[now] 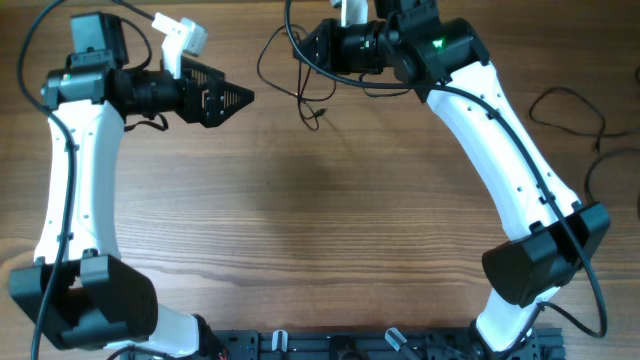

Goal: Untangle cables

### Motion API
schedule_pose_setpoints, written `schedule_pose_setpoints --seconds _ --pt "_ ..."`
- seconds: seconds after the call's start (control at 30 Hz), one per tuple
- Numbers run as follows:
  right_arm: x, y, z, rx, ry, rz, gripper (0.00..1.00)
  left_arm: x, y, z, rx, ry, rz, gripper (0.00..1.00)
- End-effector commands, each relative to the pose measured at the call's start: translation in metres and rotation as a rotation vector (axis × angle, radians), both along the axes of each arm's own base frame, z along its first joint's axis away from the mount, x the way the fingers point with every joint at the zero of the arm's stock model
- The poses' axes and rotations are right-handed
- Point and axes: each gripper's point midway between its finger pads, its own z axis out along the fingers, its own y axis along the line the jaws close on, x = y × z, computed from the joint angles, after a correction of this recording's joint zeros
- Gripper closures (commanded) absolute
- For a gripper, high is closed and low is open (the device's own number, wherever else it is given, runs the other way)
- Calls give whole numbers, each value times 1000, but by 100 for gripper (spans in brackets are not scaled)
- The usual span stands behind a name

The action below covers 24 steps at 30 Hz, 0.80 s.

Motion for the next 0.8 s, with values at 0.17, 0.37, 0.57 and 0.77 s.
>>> schedule_pose_setpoints --seconds 0.17,0.37,0.57,0.77 --pt "-28 12 33 96 -25 135 95 -9 -37 15 -96 -106 -165 2" --pt "-33 18 32 95 -20 149 95 -9 -44 16 -94 -122 -184 0" --pt "-36 18 30 93 -4 155 95 -8 -44 17 -93 -131 -184 9" --pt "-38 19 31 102 0 168 95 -5 -44 18 -89 -157 -185 42"
